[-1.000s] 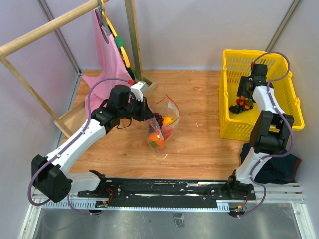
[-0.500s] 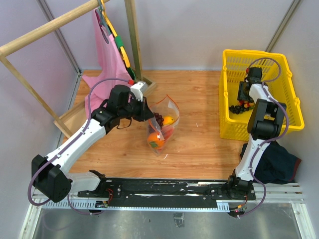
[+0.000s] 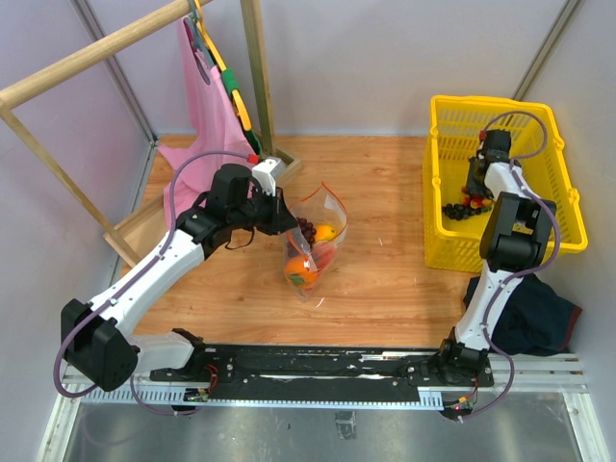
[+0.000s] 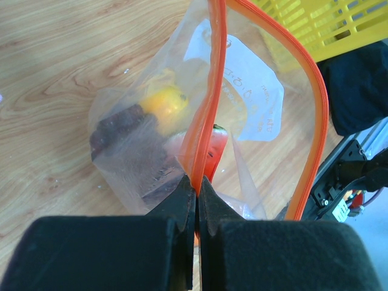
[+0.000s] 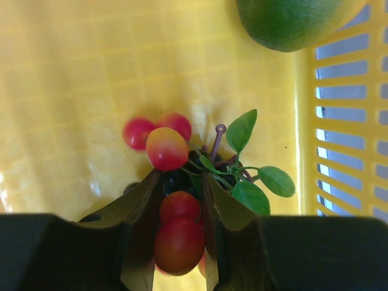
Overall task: Place the food in the zip-top bag and seal the zipper
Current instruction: Pick up the fake fruit from the bin.
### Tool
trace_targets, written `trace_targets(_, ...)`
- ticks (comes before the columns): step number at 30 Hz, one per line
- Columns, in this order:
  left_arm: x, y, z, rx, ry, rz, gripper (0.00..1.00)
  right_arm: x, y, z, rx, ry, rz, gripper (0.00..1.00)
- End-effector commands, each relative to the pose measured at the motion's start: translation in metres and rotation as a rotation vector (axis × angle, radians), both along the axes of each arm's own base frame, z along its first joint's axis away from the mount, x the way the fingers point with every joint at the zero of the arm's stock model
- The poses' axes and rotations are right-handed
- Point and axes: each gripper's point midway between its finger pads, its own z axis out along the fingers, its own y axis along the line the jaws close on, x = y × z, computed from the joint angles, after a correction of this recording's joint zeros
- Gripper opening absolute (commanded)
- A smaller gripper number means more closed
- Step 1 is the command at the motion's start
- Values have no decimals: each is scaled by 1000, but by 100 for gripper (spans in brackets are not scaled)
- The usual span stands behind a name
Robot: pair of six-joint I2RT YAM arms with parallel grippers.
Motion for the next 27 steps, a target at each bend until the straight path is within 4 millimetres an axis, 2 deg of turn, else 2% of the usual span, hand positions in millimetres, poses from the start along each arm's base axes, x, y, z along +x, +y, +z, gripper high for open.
trace_targets(1, 0, -1, 11, -33, -30, -6, 0, -5, -2, 68, -20, -137, -10, 1)
trace_targets(11, -1, -1, 15, -39, -38, -10, 0, -26, 13, 139, -25, -293, 6, 1)
trace_targets(16, -1, -1, 15, -40, -38, -10, 0, -37, 32, 180, -12, -388, 48, 1)
trace_targets(21, -1, -1, 15, -41, -40, -12, 0, -54, 69, 232, -18, -509, 148, 1)
trace_targets(27, -1, -1, 15, -41, -36, -14, 0, -76, 132, 284, -6, -654, 319, 1)
